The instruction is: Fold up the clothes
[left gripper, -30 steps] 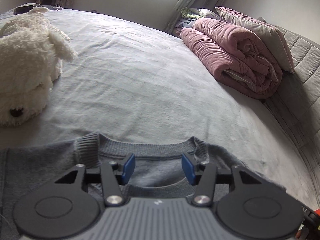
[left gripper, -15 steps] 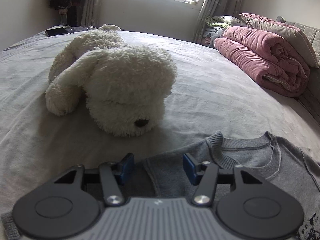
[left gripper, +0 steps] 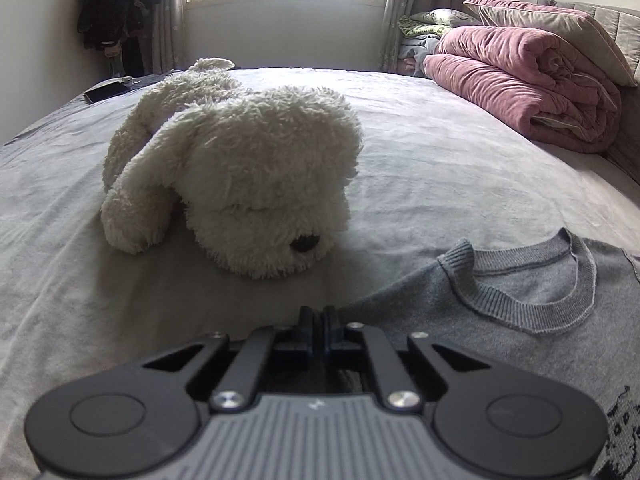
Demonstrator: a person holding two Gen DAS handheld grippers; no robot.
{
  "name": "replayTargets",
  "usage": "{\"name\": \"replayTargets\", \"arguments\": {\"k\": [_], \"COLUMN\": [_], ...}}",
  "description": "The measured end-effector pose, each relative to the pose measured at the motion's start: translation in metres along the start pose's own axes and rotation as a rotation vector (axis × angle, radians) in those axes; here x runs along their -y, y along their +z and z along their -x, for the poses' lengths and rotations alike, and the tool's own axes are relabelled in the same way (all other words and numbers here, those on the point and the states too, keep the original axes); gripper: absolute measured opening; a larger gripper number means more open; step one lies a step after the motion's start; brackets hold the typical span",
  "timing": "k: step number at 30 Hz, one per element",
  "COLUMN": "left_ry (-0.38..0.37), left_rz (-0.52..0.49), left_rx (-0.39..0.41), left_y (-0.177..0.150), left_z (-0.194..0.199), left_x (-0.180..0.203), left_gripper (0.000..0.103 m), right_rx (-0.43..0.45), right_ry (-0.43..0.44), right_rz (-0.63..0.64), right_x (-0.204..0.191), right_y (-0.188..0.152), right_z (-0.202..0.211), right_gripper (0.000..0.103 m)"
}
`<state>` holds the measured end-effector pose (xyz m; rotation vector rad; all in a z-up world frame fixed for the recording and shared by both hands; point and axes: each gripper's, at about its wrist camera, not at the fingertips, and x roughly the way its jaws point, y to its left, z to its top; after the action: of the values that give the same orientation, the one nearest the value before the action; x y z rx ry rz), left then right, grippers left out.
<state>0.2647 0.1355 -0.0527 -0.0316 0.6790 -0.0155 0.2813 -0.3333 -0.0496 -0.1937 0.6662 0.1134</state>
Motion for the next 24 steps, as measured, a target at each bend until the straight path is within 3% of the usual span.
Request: {"name": "replayTargets", "arguments": {"k": [4, 9, 11, 12, 13, 15, 19, 21, 22, 23, 24], "left_ry": [0.044, -0.012, -0.053, -0.073, -0.089, -0.118, -0.131, -0.146, -0.161, -0.142, -0.131], "left_rz": [0.053, 0.031, 0.042, 0.044, 0.042, 0.038, 0.018, -0.021, -0.041, -0.072, -0.091], "left_rx": [0.012, -0.009, 0.003, 0.01, 0.008, -0.001, -0.019, -0.01, -0.014, -0.012, -0.01], "left_y": [0.009, 0.015, 0.017, 0.017, 0.018, 0.018, 0.013, 0.011, 0.011, 0.012, 0.013], "left_z": [-0.012, -0.015, -0.012, -0.011, -0.013, -0.018, -0.03, -0.031, -0.032, -0.032, -0.031], "left_x": [-0.005, -0.003, -0.005, -0.006, -0.006, -0.004, 0.004, 0.012, 0.016, 0.023, 0.026], "left_gripper": [0.005, 0.015, 0.037, 0.042, 0.044, 0.044, 0.041, 0.021, 0.004, 0.004, 0.003], "right_rx": [-0.026, -0.031, 0.0, 0.01, 0.02, 0.031, 0.025, 0.022, 0.02, 0.018, 0.025], "right_ry": [-0.108, -0.072, -0.036, -0.001, 0.036, 0.115, 0.187, 0.204, 0.217, 0.23, 0.214], "right_rz": [-0.008, 0.003, -0.041, -0.062, -0.082, -0.113, -0.112, -0.098, -0.076, -0.052, -0.016], "right_x": [0.007, 0.004, 0.007, 0.007, 0.007, 0.002, -0.023, -0.038, -0.045, -0.052, -0.059], "right_y": [-0.001, 0.0, 0.006, 0.009, 0.012, 0.017, 0.025, 0.026, 0.026, 0.026, 0.027], "right_z": [-0.009, -0.009, -0.003, -0.002, -0.001, -0.004, -0.022, -0.031, -0.034, -0.037, -0.038], "right_gripper": [0.0, 0.003, 0.019, 0.025, 0.039, 0.041, 0.041, 0.041, 0.025, 0.012, 0.013]}}
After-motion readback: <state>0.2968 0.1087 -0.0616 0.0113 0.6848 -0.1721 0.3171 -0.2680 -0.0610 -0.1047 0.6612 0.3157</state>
